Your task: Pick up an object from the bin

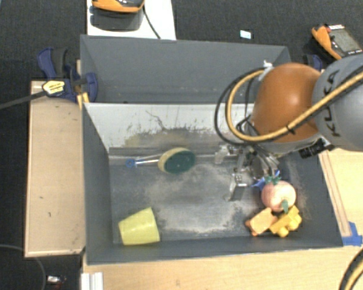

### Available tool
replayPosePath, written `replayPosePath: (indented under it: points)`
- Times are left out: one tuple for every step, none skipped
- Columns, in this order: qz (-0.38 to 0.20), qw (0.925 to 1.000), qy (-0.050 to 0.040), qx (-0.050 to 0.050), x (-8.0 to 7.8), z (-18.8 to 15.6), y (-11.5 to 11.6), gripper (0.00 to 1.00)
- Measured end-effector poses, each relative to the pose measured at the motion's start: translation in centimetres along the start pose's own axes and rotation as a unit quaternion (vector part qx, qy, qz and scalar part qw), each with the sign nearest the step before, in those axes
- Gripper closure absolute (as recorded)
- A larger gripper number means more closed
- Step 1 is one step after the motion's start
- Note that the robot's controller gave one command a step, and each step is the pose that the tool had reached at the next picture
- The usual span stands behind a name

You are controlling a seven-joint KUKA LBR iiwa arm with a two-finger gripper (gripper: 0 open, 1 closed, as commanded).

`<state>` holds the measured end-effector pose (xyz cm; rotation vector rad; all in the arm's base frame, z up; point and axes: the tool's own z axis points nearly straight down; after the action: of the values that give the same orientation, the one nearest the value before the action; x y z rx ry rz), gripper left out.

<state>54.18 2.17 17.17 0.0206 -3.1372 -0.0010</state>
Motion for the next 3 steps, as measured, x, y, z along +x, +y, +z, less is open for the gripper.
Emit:
replayPosePath:
  points:
    - [0.0, 1.0, -0.0036, 0.0, -0.2, -0.3, 0.0, 0.0]
    - [-0.023, 0.9997, -0.0075, 0.0, -4.1, 8.1, 5.2, 0.0]
    - [-0.058, 0.9983, -0.009, 0.002, -4.6, 8.5, 6.2, 0.0]
